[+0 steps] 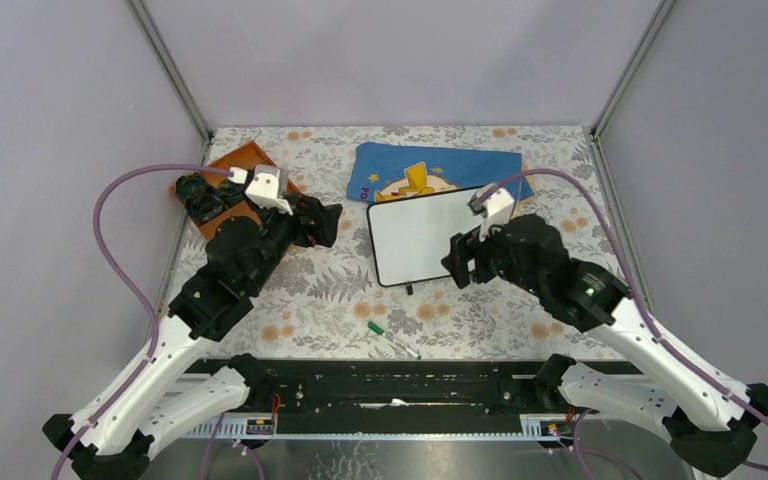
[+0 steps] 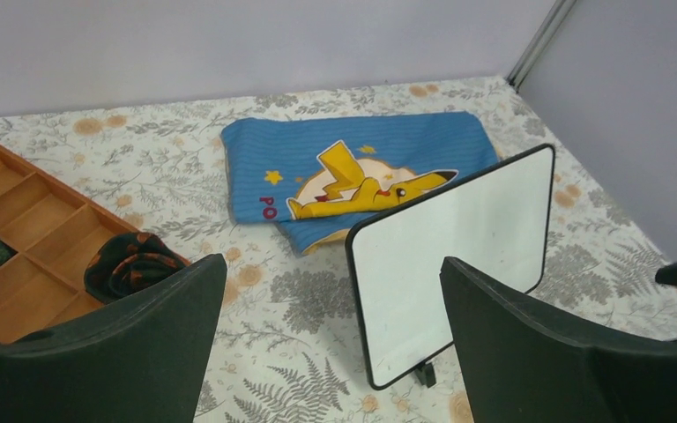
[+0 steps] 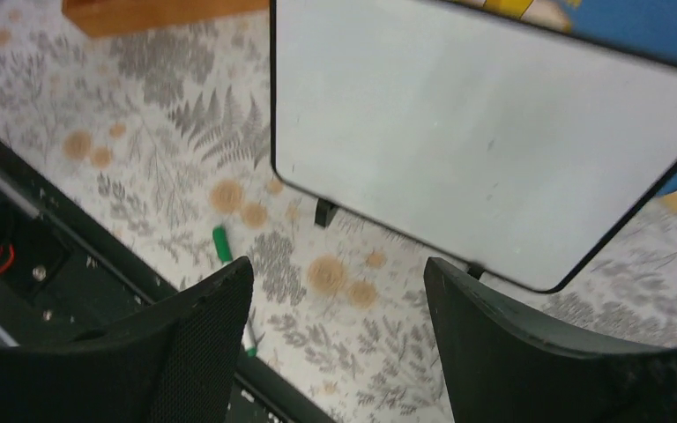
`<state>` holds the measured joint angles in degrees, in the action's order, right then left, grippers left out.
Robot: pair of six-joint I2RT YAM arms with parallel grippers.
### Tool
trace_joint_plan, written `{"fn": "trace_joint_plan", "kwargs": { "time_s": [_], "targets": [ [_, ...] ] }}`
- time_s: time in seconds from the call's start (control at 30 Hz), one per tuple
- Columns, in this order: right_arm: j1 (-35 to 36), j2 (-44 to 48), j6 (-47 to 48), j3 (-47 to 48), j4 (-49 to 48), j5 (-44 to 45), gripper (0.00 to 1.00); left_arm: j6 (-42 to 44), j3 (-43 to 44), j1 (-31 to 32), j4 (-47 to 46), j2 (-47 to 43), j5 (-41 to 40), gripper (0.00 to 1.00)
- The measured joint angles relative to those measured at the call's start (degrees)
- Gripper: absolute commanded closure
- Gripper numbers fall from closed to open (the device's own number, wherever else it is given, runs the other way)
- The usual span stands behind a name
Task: Write a sentence on the whiteboard
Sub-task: Open the whiteboard marker at the center of the board.
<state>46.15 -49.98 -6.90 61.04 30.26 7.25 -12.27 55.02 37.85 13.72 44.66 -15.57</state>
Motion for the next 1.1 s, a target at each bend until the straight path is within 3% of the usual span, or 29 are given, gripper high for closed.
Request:
{"fn": "trace_joint_plan", "kwargs": {
  "time_s": [0.17, 0.33, 0.5, 0.93, 1.1],
  "targets": [
    [2.95, -2.38, -3.69, -8.17, -0.48, -3.54, 0.29, 0.74, -6.36, 0.0, -2.58, -2.89, -0.04, 0.01],
    [11.37, -7.48, -7.61, -13.68, -2.64, -3.17, 0.31, 0.87, -12.92, 0.0, -5.88, -7.02, -0.04, 0.01],
    [17.2, -14.8, -10.16, -14.1, -6.69, -1.66, 0.35, 0.87, -13.66, 0.0, -7.54, -7.06, -0.07, 0.01],
    [24.81, -33.27, -12.7, -11.76, -13.44, 0.94, 0.45, -0.39, -15.67, 0.0, -8.33, -7.08, -3.17, 0.01],
    [25.79, -36.26, -13.38, -11.32, -14.03, 1.36, 0.48, -0.46, -15.76, 0.0, -8.37, -7.91, -3.96, 0.01]
  ]
}}
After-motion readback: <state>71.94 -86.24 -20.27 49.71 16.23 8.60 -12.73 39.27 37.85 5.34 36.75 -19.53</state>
